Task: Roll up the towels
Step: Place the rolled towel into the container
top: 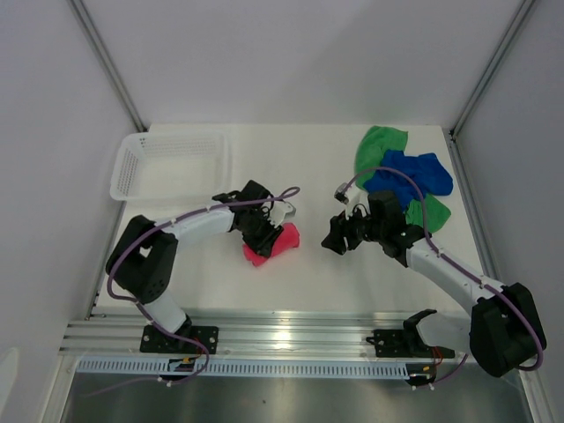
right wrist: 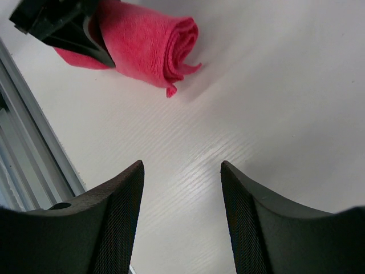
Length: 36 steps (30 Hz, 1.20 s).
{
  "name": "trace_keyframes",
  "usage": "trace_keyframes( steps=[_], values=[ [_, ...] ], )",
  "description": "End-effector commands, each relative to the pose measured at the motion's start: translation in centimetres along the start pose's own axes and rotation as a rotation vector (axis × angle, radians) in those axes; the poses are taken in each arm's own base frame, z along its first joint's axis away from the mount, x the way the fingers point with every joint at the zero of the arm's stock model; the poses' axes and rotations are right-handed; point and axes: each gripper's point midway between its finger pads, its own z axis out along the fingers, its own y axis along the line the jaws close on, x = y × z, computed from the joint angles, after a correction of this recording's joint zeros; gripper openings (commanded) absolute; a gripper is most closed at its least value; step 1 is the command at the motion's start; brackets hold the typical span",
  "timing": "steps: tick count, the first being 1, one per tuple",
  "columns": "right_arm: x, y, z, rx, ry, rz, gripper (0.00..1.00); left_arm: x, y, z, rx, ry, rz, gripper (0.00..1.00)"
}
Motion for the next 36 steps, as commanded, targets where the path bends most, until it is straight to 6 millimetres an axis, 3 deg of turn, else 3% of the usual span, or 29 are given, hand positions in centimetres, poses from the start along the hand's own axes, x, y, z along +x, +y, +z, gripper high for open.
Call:
trace_keyframes(
  steps=[1,6,9,12,15,19,23,30,34,35,36],
  values=[
    [-2.4,-0.6,-0.2,0.033,-0.053,-0.011,0.59,-3.7,0.2,-3.0,0.014,-0.13,-0.019,0.21],
    [-3.3,-0.6,-0.4,0.042,-0.067,-0.006,0.59,-4.8,1.3,-4.4,-0.004,-0.177,-0.043,0.2],
    [-3.8,-0.6,-0.4,0.045,-0.079,-0.008,0.59,-7.1,3.0,-7.1,-0.047,-0.26,-0.069,0.21],
    [-4.6,-0.9,-0.2,0.051,-0.092,-0.009,0.59,-9.0,6.8,-10.9,-0.162,-0.344,-0.118,0.21],
    [-5.8,-0.7,0.0,0.039,-0.109,-0.01,0.59,-9.5,12.2,-15.3,-0.33,-0.42,-0.212,0.21],
    [-6.8,-0.7,0.6,0.038,-0.11,-0.017,0.59,-6.8,19.7,-20.2,-0.532,-0.462,-0.384,0.22],
    [-7.5,-0.7,1.1,0.046,-0.111,-0.025,0.59,-2.6,25.2,-22.5,-0.686,-0.43,-0.518,0.23],
    [-7.5,-0.6,2.0,0.064,-0.09,-0.012,0.59,5.5,32.9,-23.2,-0.86,-0.294,-0.711,0.24],
    [-7.3,-0.8,2.3,0.081,-0.08,-0.007,0.59,7.7,36.1,-23.7,-0.902,-0.256,-0.745,0.27],
    [-7.3,-0.9,2.4,0.084,-0.08,-0.007,0.59,8.7,36.9,-22.4,-0.892,-0.211,-0.755,0.27],
    [-7.3,-1.0,2.5,0.087,-0.077,-0.006,0.59,8.8,37.5,-22.7,-0.903,-0.196,-0.749,0.27]
  ],
)
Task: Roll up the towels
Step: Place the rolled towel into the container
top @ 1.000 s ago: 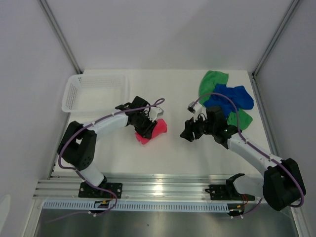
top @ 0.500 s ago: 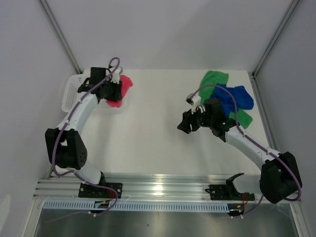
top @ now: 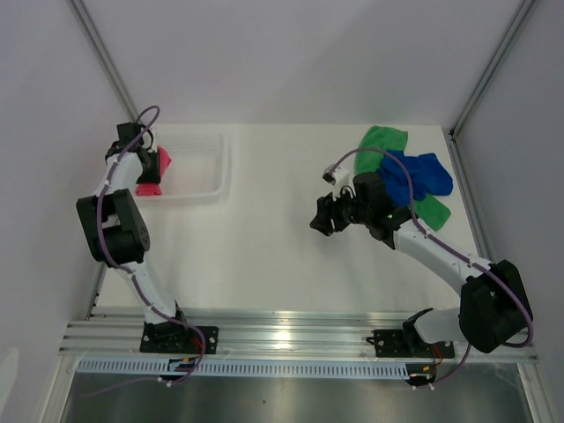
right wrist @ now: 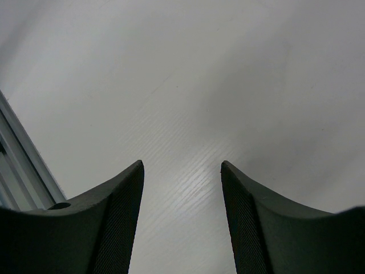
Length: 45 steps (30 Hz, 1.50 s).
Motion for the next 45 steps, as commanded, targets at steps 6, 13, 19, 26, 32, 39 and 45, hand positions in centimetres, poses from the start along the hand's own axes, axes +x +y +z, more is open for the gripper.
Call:
trace_keyframes(
  steps=[6,13,19,26,32,39,45],
  values=[
    [-2.1,-0.4,0.5,0.042,-0.028,0.015,0.59,-3.8,4.3,2.2,-0.091,-0.036,-0.006,0.3],
    [-2.1,-0.6,0.8,0.053,-0.02,0.019,0.59,-1.4,4.8,5.2,-0.096,0.076,0.022,0.34],
    [-1.9,-0.7,1.1,0.052,-0.007,0.018,0.59,0.1,4.8,6.3,-0.098,0.132,0.018,0.38],
    [-1.7,-0.6,1.1,0.051,-0.004,0.022,0.59,-0.4,7.5,5.9,-0.228,0.125,0.053,0.37],
    [-1.5,-0.7,1.0,0.055,0.0,0.023,0.59,-0.8,9.2,5.1,-0.318,0.072,0.067,0.35],
    [-0.7,-0.6,0.8,0.054,0.008,0.03,0.59,-2.1,11.4,3.9,-0.423,0.005,0.101,0.34],
    [-0.8,-0.5,0.9,0.05,0.007,0.033,0.59,-2.1,11.2,4.3,-0.421,0.002,0.099,0.34]
  ],
)
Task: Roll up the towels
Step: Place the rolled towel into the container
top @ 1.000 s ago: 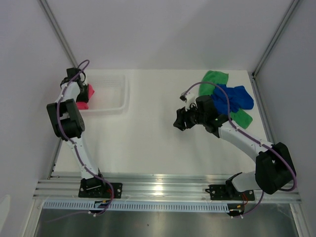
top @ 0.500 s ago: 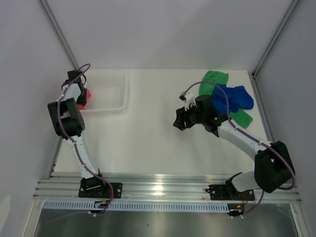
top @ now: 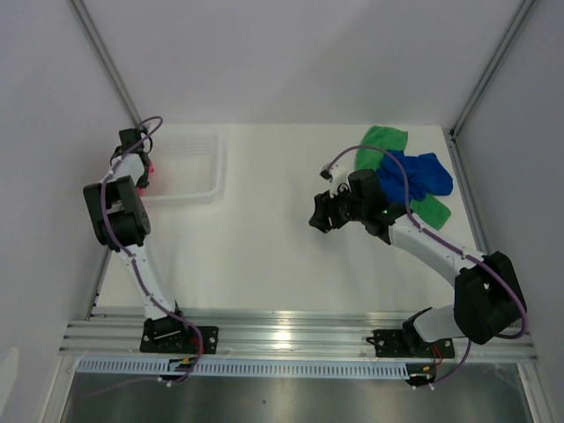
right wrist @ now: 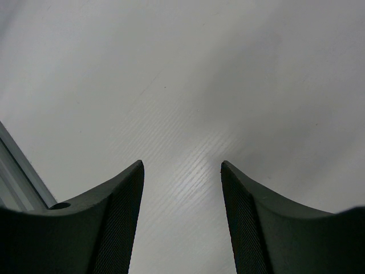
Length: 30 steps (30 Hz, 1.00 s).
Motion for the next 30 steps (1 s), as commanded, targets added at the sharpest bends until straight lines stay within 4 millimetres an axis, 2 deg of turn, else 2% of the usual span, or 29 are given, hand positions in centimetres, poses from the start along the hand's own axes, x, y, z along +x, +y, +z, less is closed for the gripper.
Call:
trace_keyframes(
  steps=[1,2,3,6,8,9,10,12,14,17,26,30],
  values=[
    [-0.9,0.4,-0.3,0.002,-0.028,-0.001,0.59,-2.4,3.1,-2.1,-0.067,-0.092,-0.04,0.34],
    [-0.9,0.3,-0.3,0.004,-0.027,-0.002,0.59,-2.6,2.4,-1.7,-0.032,-0.093,-0.038,0.34],
    [-0.7,0.3,-0.2,0.005,-0.023,-0.001,0.59,-1.3,1.6,-1.4,0.001,-0.038,-0.026,0.35],
    [-0.6,0.3,-0.1,0.004,-0.021,0.005,0.59,-0.7,0.4,-0.9,0.061,0.009,-0.069,0.38],
    [-0.7,0.3,-0.2,0.005,-0.023,0.007,0.59,-1.0,-0.6,-1.4,0.147,0.003,-0.112,0.41],
    [-0.6,0.2,-0.2,0.009,-0.019,0.007,0.59,-0.4,-1.2,-1.0,0.169,0.033,-0.111,0.43],
    [-0.6,0.2,-0.3,0.01,-0.02,0.003,0.59,-0.6,-0.9,-1.5,0.176,0.05,-0.113,0.44],
    [-0.6,0.2,-0.4,0.017,-0.017,0.001,0.59,0.0,-1.7,-1.5,0.229,0.082,-0.14,0.48],
    [-0.6,0.1,-0.6,0.021,-0.019,0.0,0.59,0.3,-2.0,-1.8,0.262,0.092,-0.166,0.57],
    [-0.6,0.0,-0.7,0.028,-0.02,-0.003,0.6,0.3,-2.1,-1.8,0.27,0.091,-0.173,0.64],
    [-0.4,-0.1,-1.2,0.042,-0.02,-0.003,0.6,0.4,-2.0,-1.8,0.282,0.093,-0.164,0.64],
    [0.0,-0.2,-1.2,0.042,-0.013,0.004,0.6,0.3,-2.7,-2.2,0.322,0.087,-0.163,0.67]
  ],
)
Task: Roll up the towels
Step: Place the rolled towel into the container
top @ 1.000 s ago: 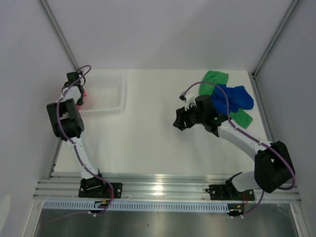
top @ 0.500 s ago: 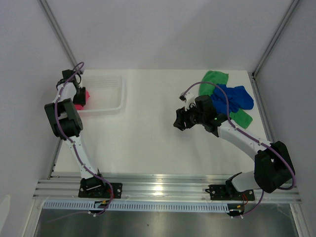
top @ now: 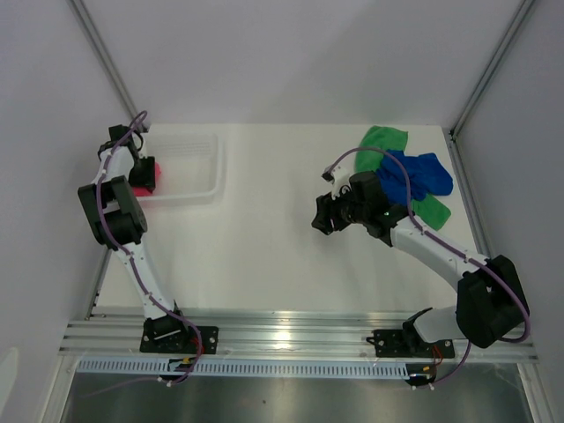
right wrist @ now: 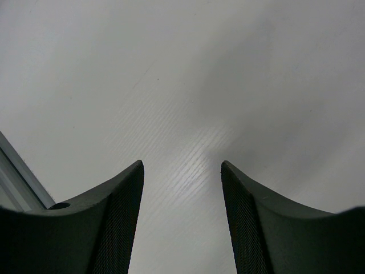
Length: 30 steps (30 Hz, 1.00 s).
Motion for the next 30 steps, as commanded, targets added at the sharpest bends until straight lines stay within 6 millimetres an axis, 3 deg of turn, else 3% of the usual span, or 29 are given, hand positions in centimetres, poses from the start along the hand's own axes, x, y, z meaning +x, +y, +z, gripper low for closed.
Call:
trace_keyframes(
  steps=[1,9,14,19,24,30],
  values=[
    [-0.7,0.2,-0.7,0.01,-0.028,-0.003,0.6,-0.6,-0.2,-0.6,0.041,-0.02,-0.027,0.67],
    [-0.9,0.1,-0.8,0.016,-0.033,-0.011,0.6,-0.3,-0.6,-0.8,0.067,-0.017,-0.031,0.69],
    [-1.0,0.2,-0.9,0.011,-0.039,-0.01,0.6,-2.0,0.3,-1.7,0.027,-0.083,-0.042,0.81],
    [-1.0,0.3,-1.0,0.008,-0.038,-0.013,0.6,-3.1,1.5,-2.4,-0.027,-0.107,-0.036,0.84],
    [-1.3,0.4,-0.8,0.004,-0.042,-0.015,0.6,-4.2,1.2,-3.9,0.002,-0.156,-0.038,0.86],
    [-1.7,0.4,-0.5,-0.002,-0.051,-0.011,0.6,-6.7,1.2,-7.4,0.026,-0.257,-0.038,0.87]
  ],
)
